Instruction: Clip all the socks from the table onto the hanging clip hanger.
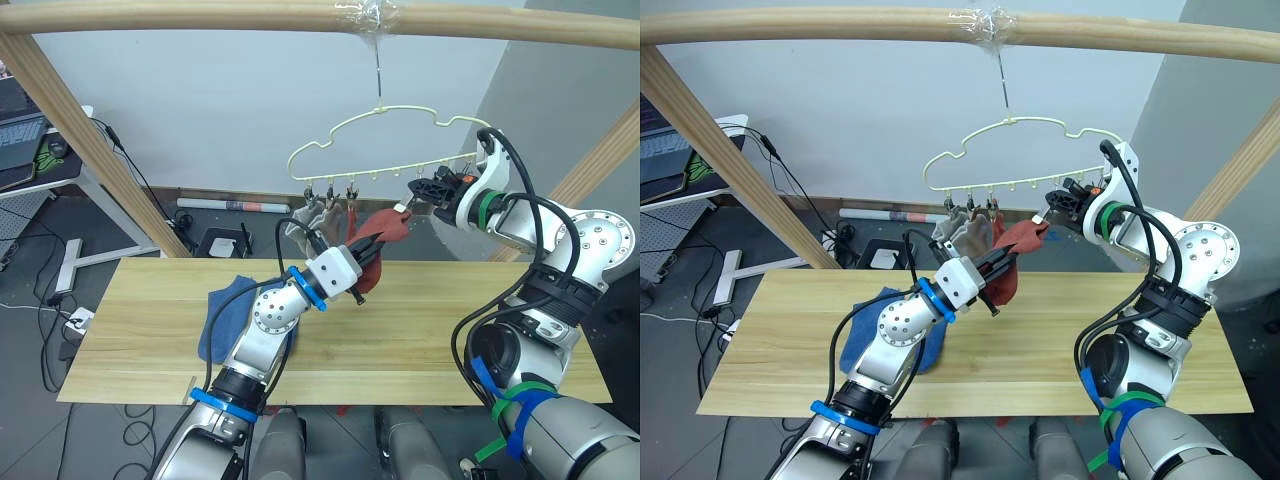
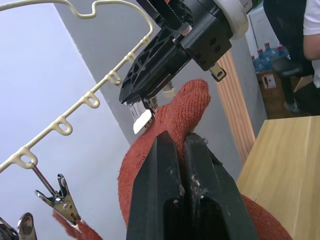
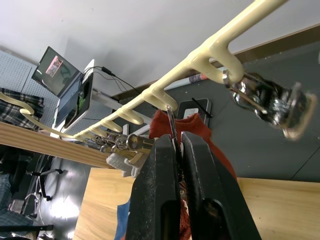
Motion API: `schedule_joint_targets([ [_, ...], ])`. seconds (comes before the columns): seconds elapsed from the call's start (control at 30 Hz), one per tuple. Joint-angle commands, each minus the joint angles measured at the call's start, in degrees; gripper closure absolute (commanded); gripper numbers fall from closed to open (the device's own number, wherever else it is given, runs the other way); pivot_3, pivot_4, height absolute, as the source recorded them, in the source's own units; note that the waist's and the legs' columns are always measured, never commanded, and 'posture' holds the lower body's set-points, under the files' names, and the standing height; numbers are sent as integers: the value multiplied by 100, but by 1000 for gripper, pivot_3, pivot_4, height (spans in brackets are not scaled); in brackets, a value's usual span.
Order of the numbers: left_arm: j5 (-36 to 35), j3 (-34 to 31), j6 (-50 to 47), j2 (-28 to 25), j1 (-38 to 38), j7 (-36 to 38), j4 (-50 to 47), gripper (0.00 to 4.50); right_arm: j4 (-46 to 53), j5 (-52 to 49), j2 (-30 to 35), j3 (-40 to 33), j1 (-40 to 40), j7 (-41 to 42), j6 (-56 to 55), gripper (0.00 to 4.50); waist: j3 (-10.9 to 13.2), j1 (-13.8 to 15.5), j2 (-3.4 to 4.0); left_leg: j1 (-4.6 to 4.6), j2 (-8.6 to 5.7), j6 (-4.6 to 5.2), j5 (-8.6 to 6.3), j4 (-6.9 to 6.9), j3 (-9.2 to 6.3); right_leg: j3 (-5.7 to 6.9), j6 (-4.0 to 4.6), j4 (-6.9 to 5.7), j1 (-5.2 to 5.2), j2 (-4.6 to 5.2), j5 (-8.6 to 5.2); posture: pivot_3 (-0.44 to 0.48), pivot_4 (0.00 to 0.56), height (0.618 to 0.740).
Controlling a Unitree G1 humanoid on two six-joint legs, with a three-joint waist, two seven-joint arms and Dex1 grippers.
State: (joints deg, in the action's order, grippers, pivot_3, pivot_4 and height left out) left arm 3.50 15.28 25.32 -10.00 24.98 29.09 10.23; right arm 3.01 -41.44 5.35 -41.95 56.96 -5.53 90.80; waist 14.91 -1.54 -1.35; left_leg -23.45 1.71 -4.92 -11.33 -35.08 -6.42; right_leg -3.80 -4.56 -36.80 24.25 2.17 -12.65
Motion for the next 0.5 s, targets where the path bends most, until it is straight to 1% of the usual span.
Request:
schedule_joint_targets([
  [0.03, -44, -81, 158, 44, 101, -87, -50, 4466, -15, -15, 25, -220, -236, -418, 170, 4500, 0, -5, 0, 0, 0, 0, 0, 0, 0, 0, 0, 1, 0, 0, 0, -43, 227, 740],
  [0.2, 10, -79, 199, 64, 158, -177, 10, 4466, -37, -456, 76, -194, -316, -618, 170, 4500, 0, -10, 0, -1, 0, 0, 0, 2, -1, 1, 1, 2, 2, 0, -1, -45, 225, 740],
  [0.23, 14, -77, 203, 64, 170, -188, 17, 4500, -52, -536, 90, -193, -330, -673, 170, 3908, 0, -10, 0, -2, 0, 1, 0, 2, -1, 1, 1, 3, 2, 0, -1, -45, 225, 740],
  [0.27, 5, -73, 200, 65, 167, -188, 13, 4500, -75, -654, 99, -221, -330, -719, 170, 3657, 0, -11, 0, -3, 0, 1, 0, 2, -1, 1, 1, 4, 2, 0, -1, -45, 225, 740],
  [0.37, 11, -46, 183, 72, 146, -191, -5, 4500, -125, -977, 124, -337, -286, -895, 170, 2406, 1, -36, 1, -16, 0, 1, 0, 2, -1, 1, 1, 3, 15, 0, 0, -45, 225, 740],
  [0.43, 13, -38, 170, 81, 141, -197, -14, 4500, -156, -1137, 141, -371, -270, -1015, 170, 1780, 2, -67, 4, -36, 0, 1, 0, 2, 1, -2, 0, -3, 40, -1, 0, -45, 225, 740],
  [0.47, 17, -32, 158, 82, 143, -197, -16, 4500, -151, -1206, 154, -374, -271, -1060, 170, 1372, 2, -86, 4, -46, 0, 2, 0, 2, 2, -3, -1, -8, 55, -1, 2, -51, 228, 740],
  [0.5, 14, -33, 153, 77, 144, -192, -17, 4500, -147, -1259, 154, -374, -270, -1106, 170, 1009, 2, -110, 4, -54, 0, 2, 1, 2, 2, -4, -27, -14, 67, -1, 17, -56, 227, 740],
])
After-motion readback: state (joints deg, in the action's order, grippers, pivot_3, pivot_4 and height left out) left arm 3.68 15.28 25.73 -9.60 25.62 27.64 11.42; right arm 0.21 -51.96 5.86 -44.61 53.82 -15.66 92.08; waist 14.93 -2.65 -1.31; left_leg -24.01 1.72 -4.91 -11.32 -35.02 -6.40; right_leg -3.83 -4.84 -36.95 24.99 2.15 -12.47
